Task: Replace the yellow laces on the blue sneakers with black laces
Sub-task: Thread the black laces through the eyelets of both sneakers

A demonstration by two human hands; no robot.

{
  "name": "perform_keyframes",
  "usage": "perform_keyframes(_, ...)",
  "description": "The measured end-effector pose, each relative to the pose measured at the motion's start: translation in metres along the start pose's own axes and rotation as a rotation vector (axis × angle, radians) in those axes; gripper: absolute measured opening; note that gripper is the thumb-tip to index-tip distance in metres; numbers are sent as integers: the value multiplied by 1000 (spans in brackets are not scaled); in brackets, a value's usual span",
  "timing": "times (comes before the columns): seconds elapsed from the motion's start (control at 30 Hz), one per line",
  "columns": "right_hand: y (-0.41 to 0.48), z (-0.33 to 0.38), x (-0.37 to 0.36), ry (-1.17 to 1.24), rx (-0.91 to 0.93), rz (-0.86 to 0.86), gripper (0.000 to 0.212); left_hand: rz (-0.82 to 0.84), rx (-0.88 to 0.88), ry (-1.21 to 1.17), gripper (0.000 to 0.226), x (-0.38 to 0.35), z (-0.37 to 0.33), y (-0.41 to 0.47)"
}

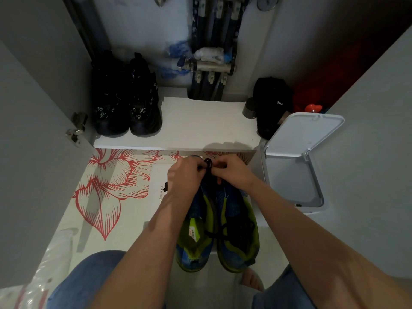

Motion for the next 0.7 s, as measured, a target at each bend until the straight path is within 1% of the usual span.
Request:
perform_keyframes(0.13,-1,2,0,100,-73,-31,9,14,-20,2,21,0,-1,2)
perform_keyframes(0.27,-3,1,-1,126,-160,14,9,26,-30,0,21,-2,-2,0)
perform_keyframes(0.33,-4,-1,-2,155,-195,18,13,20,-16,-34,20,-3,-1,0)
perform_keyframes(0.4,-4,-1,-3,237,-240,-5,17,12,4,-91,20,-5,1,-1)
perform_keyframes(0.47,-4,-3,-5,287,-302,-7,16,3,27,-156,18,-5,2,-2)
perform_keyframes(0.53,-5,-6,-7,273,-350,14,14,-8,40,-167,18,-5,3,-2)
perform_keyframes(0.57,-3,-7,-7,244,-341,12,12,-10,42,-147,18,-5,4,-2)
perform_keyframes(0.6,0,-6,-4,210,-303,-23,11,-13,45,-120,19,-4,4,-2)
perform_keyframes(0.63,4,-5,3,168,-239,-104,12,-18,48,-98,20,-3,4,-2)
perform_keyframes(0.7,7,4,23,23,-77,-340,13,-41,53,-102,20,-2,5,-2)
Point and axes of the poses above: each hand's wrist, its own y-axis towards the middle knuckle, its own x-axis out of the back of the hand, z = x × y, the point moved 5 cm from there along y, towards the middle knuckle, and after that the axes turned 1 degree about -y, right-handed, at the moved point
